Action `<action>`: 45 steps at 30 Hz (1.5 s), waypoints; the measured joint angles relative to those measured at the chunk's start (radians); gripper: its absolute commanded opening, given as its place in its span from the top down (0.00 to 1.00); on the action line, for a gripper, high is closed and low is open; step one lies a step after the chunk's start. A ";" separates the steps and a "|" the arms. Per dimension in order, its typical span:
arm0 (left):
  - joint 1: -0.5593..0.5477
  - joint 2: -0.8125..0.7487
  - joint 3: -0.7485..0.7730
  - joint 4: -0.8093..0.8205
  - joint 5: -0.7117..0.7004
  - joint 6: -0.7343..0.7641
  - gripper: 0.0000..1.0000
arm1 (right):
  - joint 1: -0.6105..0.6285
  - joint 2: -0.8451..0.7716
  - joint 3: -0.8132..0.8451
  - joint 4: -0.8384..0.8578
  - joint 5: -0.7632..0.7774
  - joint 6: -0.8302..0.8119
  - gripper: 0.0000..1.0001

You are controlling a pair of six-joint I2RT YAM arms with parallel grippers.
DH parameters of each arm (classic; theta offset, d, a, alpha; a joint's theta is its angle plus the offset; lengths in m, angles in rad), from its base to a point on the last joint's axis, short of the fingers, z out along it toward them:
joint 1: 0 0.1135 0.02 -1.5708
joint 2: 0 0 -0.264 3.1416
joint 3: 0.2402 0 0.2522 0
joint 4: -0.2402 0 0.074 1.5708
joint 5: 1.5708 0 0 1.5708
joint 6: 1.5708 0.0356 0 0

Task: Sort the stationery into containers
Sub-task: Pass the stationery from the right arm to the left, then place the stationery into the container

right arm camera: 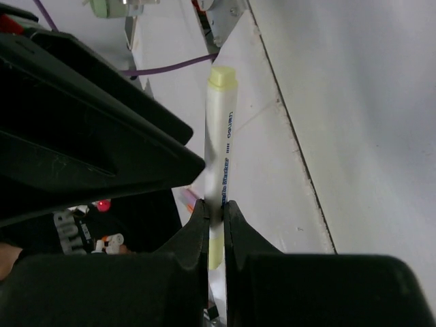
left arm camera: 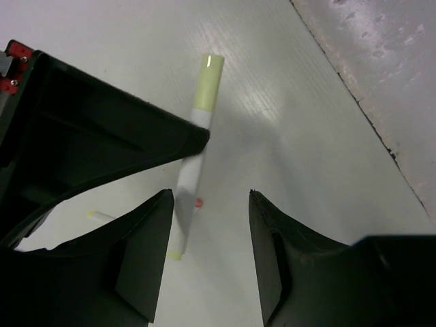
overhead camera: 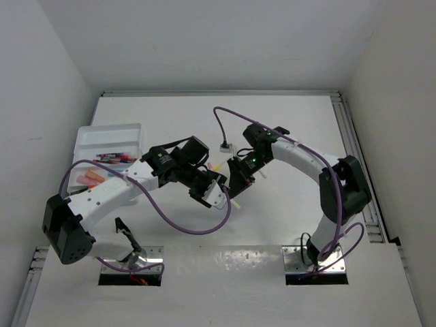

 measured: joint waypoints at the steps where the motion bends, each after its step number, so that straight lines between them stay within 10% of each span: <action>1: -0.001 0.002 0.000 0.004 -0.008 -0.001 0.46 | 0.008 0.000 0.000 -0.006 -0.003 -0.005 1.00; 15: -0.029 0.018 -0.001 0.029 -0.046 -0.023 0.52 | 0.028 0.000 0.013 -0.033 -0.038 -0.018 1.00; 23: -0.059 0.039 -0.003 0.050 -0.043 -0.050 0.75 | 0.029 0.000 0.035 -0.053 -0.044 -0.018 1.00; 28: -0.050 0.039 -0.022 0.077 -0.047 -0.079 0.95 | 0.027 0.000 0.036 -0.062 -0.034 -0.015 0.56; 31: -0.008 0.038 -0.041 0.076 -0.050 -0.079 1.00 | -0.010 0.000 0.036 -0.056 -0.027 -0.010 0.54; 38: 0.422 0.069 -0.058 0.035 -0.105 0.080 1.00 | -0.223 0.002 -0.029 0.039 0.045 0.045 0.54; 45: 0.917 0.490 0.425 -0.134 -0.115 0.381 1.00 | -0.294 0.027 -0.053 0.048 0.089 0.051 0.55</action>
